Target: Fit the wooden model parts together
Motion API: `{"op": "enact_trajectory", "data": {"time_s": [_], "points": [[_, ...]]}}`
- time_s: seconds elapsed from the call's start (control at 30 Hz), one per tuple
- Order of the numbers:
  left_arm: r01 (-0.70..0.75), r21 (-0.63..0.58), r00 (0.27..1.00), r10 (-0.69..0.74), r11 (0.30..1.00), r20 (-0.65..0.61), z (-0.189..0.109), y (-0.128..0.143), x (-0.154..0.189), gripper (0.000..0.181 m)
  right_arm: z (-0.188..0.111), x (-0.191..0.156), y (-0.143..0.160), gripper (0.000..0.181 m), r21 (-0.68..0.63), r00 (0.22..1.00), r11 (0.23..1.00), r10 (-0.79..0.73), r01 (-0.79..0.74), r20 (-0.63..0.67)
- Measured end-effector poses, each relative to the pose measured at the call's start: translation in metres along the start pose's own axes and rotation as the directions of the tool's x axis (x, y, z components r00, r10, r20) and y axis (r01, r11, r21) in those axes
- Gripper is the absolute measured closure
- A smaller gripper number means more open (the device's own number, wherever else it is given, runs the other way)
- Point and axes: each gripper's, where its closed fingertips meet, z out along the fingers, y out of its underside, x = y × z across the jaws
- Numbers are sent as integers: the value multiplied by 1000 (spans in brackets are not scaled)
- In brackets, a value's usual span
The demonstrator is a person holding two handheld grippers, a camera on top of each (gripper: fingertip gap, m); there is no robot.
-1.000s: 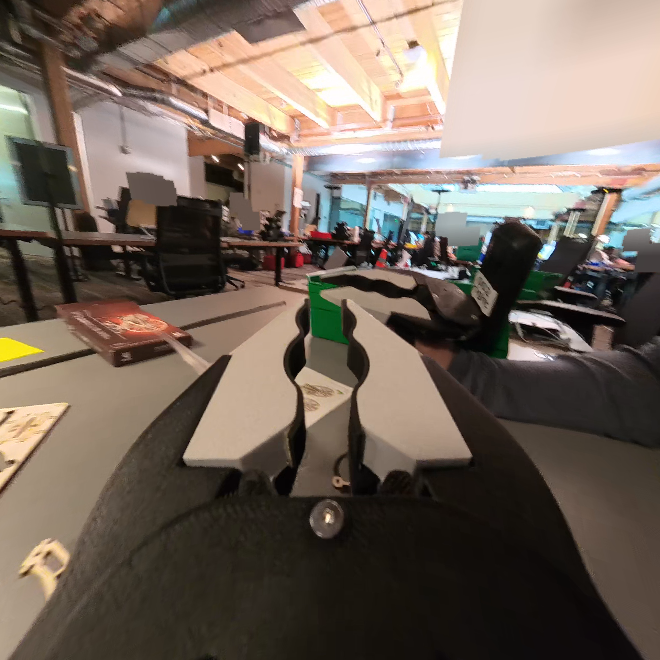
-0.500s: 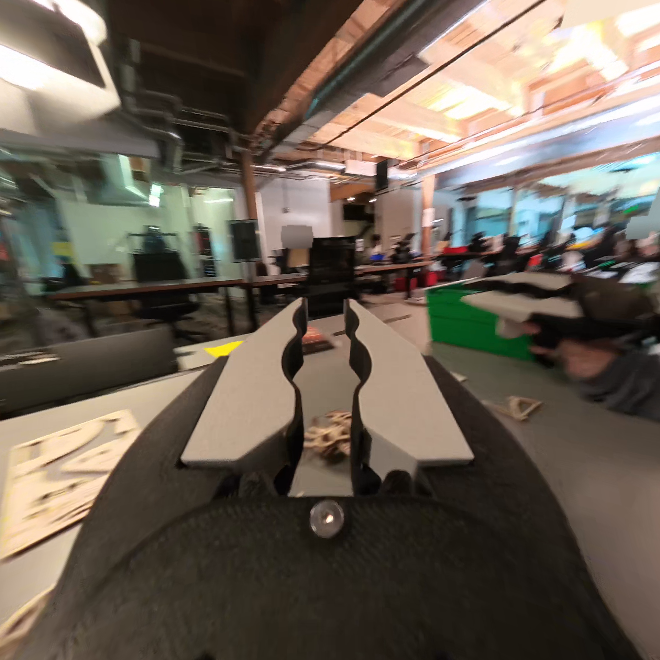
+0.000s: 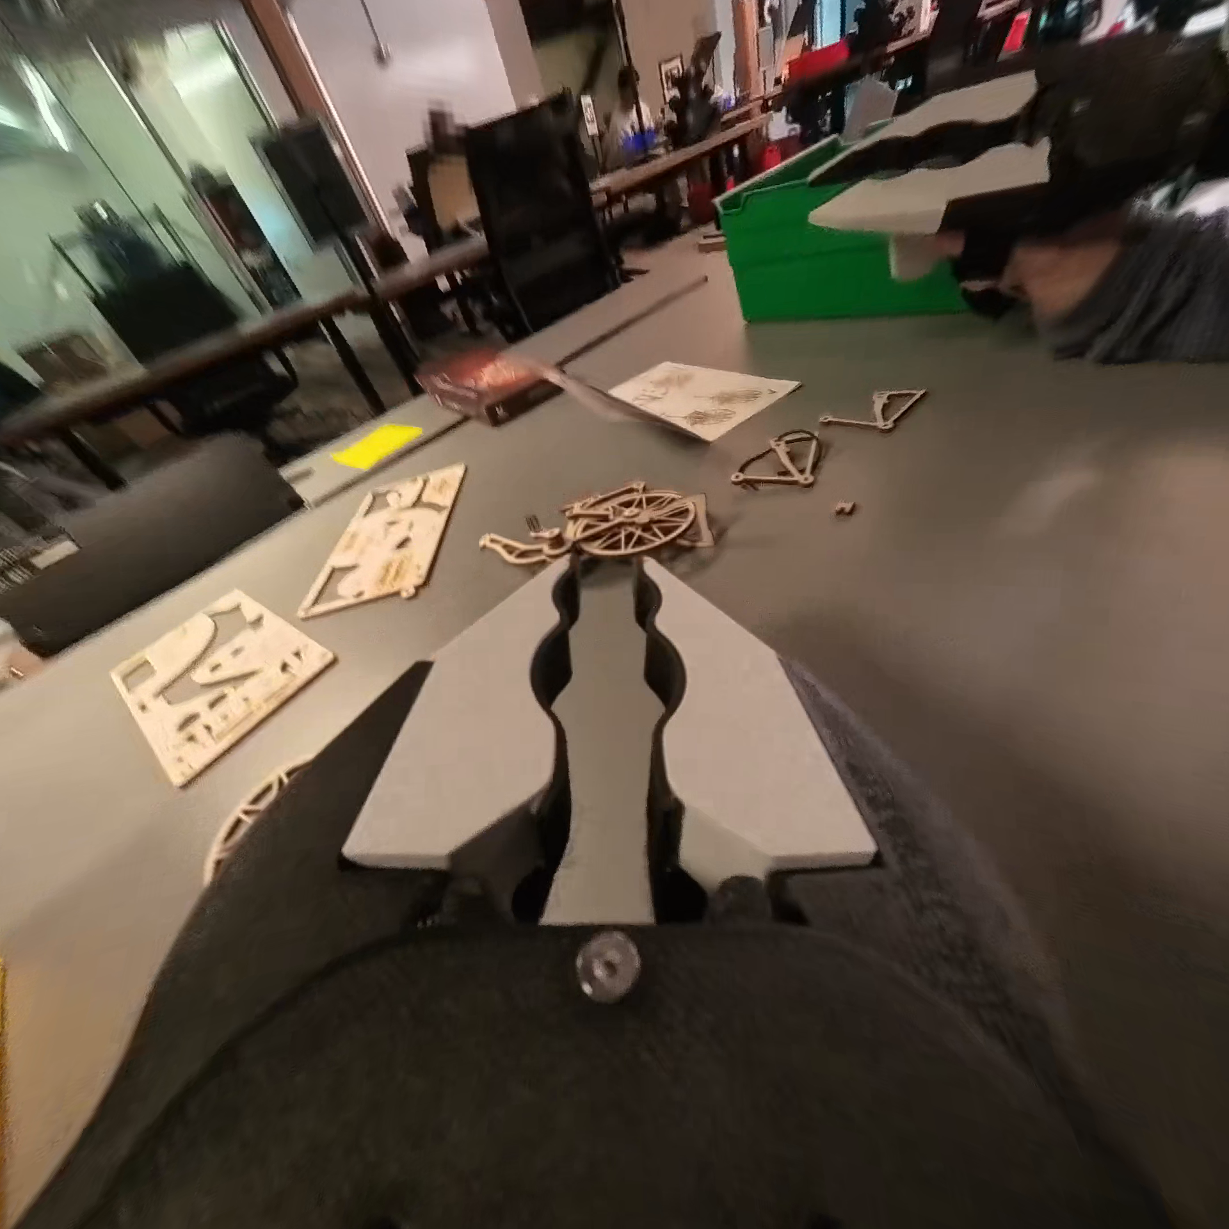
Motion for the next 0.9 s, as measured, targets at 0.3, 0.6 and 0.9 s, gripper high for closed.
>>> {"op": "enact_trajectory", "data": {"time_s": [0.3,0.6,0.9], "points": [[316,-246,909,-367,916,-198,35,16,32,160,6,-12,10,163,-58,992,995,81,-76,100],[243,-332,918,-327,911,-226,79,19,52,157,11,-52,35,156,-304,881,934,295,-186,369],[176,-405,943,-271,897,-191,99,31,42,157,9,-68,39,157,-342,859,933,267,-116,437]]}}
